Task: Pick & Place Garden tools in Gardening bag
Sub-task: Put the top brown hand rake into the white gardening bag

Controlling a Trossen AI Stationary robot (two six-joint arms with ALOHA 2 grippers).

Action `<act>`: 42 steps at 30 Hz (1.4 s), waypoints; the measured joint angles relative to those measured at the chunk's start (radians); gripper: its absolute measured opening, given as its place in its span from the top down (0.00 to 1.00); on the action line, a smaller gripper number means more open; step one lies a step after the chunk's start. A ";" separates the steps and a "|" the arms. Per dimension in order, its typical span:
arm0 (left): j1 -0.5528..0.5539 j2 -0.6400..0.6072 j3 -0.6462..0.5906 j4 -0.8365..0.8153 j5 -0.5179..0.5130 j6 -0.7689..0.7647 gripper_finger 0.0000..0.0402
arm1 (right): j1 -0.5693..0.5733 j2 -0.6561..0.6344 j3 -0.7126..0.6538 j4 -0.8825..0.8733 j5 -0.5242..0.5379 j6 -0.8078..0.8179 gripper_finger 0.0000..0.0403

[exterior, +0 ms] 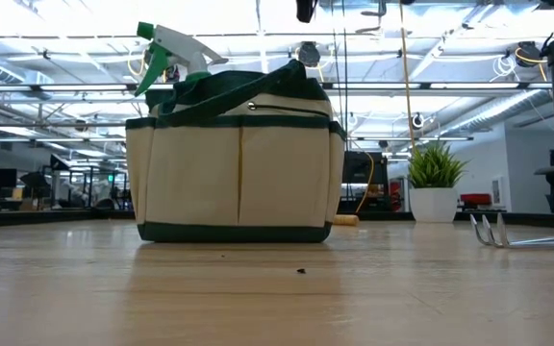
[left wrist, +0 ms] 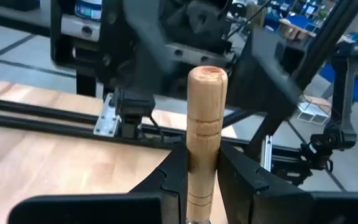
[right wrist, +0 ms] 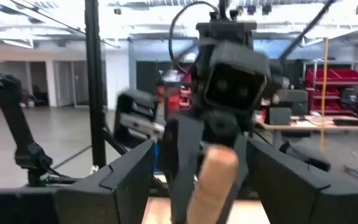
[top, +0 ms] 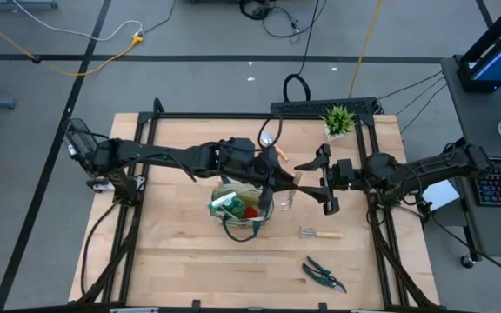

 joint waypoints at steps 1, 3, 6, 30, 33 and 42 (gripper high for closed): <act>0.000 0.000 0.000 -0.001 0.000 0.000 0.84 | 0.000 0.000 0.000 -0.009 0.015 0.002 0.39; 0.000 0.001 0.000 -0.001 0.000 -0.001 0.84 | -0.003 0.000 0.000 -0.020 0.028 0.018 0.39; 0.000 0.002 0.000 -0.001 0.000 0.003 0.84 | -0.013 0.000 0.000 -0.036 0.025 0.049 0.40; 0.000 0.001 0.000 -0.047 -0.001 0.011 0.84 | -0.020 0.006 0.000 -0.064 -0.007 0.131 0.82; 0.000 0.001 0.000 -0.054 0.001 0.021 0.84 | -0.020 0.013 0.000 -0.061 -0.006 0.134 0.85; 0.000 -0.001 0.000 -0.065 0.002 0.032 0.84 | -0.020 0.039 -0.001 -0.024 -0.008 0.146 0.84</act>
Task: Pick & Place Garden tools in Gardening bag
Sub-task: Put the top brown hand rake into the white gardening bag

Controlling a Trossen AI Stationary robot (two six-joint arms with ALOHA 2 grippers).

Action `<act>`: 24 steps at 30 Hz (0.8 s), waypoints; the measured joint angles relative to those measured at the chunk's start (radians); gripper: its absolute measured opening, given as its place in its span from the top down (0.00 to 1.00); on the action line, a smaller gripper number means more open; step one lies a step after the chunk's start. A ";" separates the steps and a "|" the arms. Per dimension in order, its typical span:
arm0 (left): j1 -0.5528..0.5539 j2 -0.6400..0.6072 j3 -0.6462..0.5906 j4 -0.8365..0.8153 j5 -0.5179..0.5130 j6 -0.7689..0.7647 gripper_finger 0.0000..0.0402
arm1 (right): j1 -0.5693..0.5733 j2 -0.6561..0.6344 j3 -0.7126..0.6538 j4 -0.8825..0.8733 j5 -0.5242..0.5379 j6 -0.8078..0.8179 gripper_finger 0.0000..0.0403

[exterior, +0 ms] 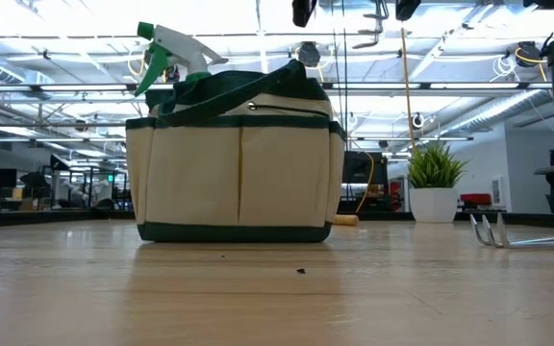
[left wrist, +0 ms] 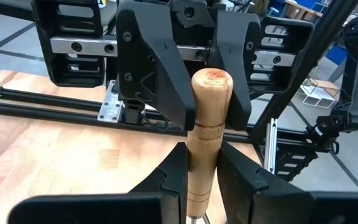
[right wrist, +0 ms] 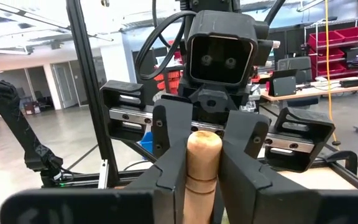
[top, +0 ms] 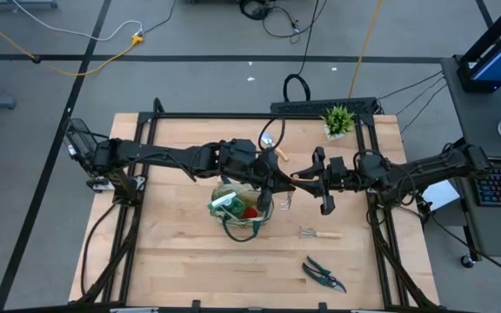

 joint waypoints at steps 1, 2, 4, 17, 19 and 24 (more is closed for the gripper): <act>0.000 0.000 0.000 -0.003 0.000 0.001 0.84 | 0.000 0.001 0.000 0.002 0.000 0.000 0.85; 0.001 0.000 0.000 -0.005 0.000 0.002 0.84 | 0.000 0.001 0.000 0.002 0.000 -0.001 0.85; 0.004 0.000 0.000 -0.014 0.000 0.001 0.81 | 0.000 0.002 0.000 0.000 0.003 -0.005 0.85; 0.019 0.002 0.002 -0.051 0.000 0.022 0.69 | -0.001 -0.002 -0.001 0.010 0.011 -0.014 0.85; 0.027 0.002 0.002 -0.062 0.003 0.031 0.68 | -0.001 -0.004 -0.001 0.006 0.014 -0.022 0.85; 0.056 -0.014 0.001 -0.124 0.008 0.047 0.68 | -0.002 -0.013 -0.001 -0.025 0.060 -0.026 0.85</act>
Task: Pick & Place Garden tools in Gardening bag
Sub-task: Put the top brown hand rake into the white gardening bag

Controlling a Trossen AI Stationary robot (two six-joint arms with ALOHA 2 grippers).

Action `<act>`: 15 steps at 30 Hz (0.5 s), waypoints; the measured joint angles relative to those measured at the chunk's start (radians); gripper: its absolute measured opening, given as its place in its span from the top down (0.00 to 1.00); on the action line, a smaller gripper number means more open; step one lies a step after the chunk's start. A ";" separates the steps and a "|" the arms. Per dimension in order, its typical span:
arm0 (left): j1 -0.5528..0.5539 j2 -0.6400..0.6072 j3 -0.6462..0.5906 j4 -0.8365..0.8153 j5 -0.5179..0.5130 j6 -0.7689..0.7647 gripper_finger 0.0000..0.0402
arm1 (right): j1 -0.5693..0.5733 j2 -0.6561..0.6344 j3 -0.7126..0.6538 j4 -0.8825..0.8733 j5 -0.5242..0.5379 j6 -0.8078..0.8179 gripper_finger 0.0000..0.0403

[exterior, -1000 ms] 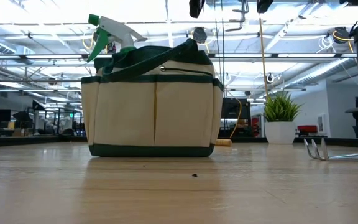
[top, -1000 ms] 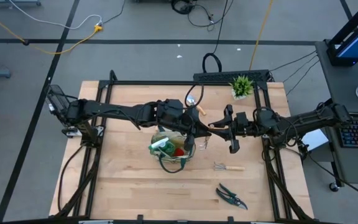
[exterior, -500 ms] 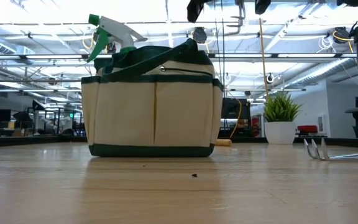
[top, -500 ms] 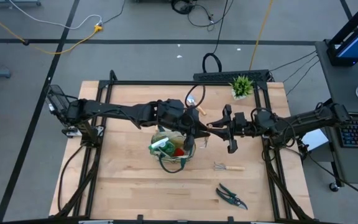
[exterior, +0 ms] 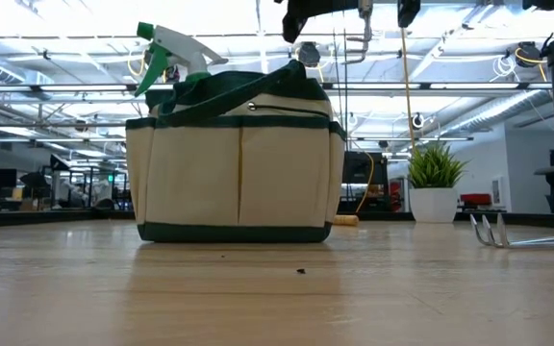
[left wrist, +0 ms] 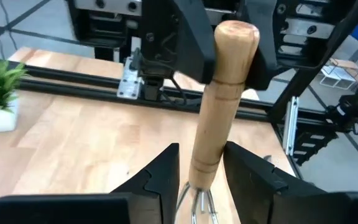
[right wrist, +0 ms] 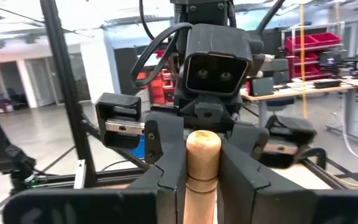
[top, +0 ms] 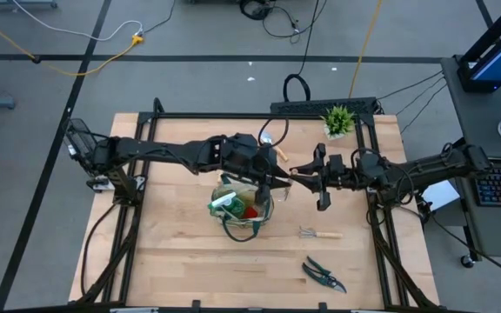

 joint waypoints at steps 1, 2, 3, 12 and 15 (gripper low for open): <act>0.006 -0.001 0.000 -0.001 0.000 0.000 0.68 | 0.000 -0.005 0.000 -0.011 0.009 0.000 0.85; 0.011 -0.010 0.000 -0.010 0.000 0.000 0.68 | 0.000 -0.009 0.000 -0.023 0.017 0.000 0.85; 0.017 -0.021 -0.002 -0.028 -0.006 0.001 0.68 | 0.001 -0.009 0.001 -0.036 0.021 0.003 0.85; 0.079 -0.114 -0.001 -0.182 -0.026 -0.018 0.68 | 0.002 -0.026 0.002 -0.070 0.025 0.021 0.85; 0.098 -0.160 -0.001 -0.307 -0.100 -0.042 0.68 | 0.002 -0.028 0.002 -0.050 0.014 0.056 0.85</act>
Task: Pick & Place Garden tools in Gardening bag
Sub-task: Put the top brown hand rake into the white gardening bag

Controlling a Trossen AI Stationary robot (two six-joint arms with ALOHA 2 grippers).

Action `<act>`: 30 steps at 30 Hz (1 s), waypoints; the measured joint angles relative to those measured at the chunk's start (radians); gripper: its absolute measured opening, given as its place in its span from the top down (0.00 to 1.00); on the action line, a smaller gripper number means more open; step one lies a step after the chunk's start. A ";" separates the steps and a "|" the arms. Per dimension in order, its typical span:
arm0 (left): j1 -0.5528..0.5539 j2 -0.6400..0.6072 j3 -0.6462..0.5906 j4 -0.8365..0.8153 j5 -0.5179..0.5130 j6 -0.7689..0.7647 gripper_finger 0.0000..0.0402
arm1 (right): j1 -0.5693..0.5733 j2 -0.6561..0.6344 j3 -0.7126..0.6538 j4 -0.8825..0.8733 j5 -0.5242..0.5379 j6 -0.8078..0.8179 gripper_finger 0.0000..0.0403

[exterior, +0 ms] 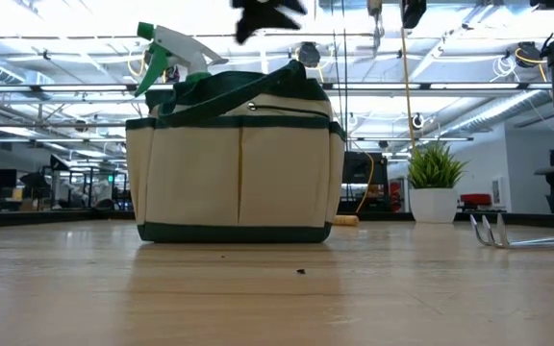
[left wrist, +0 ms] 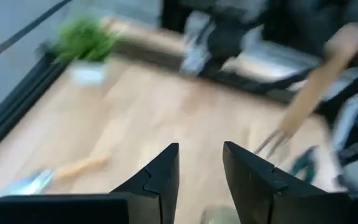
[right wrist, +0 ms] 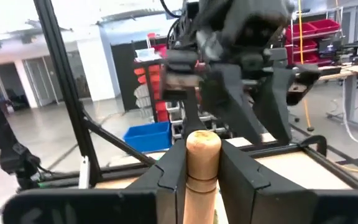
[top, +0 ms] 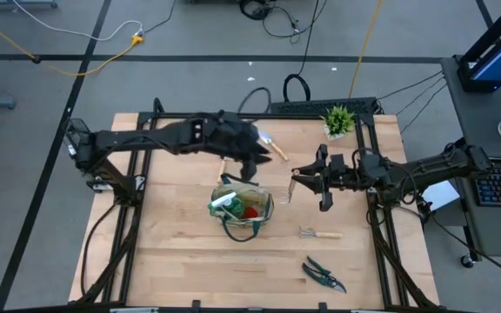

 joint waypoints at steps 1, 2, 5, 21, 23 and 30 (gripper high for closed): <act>0.003 -0.014 0.000 -0.035 -0.025 -0.004 0.68 | 0.000 0.002 0.000 0.015 -0.015 0.007 0.85; 0.004 -0.027 0.000 -0.058 -0.053 -0.003 0.68 | 0.000 0.003 0.000 0.027 -0.019 0.017 0.85; 0.006 -0.076 0.000 -0.178 -0.122 0.006 0.68 | 0.000 0.014 0.000 0.069 -0.038 0.037 0.85; 0.020 -0.342 -0.223 -0.196 -0.243 -0.003 0.68 | -0.024 0.162 0.000 0.338 -0.046 0.060 0.85; 0.028 -0.394 -0.300 -0.137 -0.244 -0.025 0.68 | -0.042 0.179 0.000 0.357 -0.053 0.061 0.85; 0.033 -0.592 -0.529 -0.026 -0.243 -0.066 0.68 | -0.139 0.263 0.023 0.423 -0.146 0.113 0.85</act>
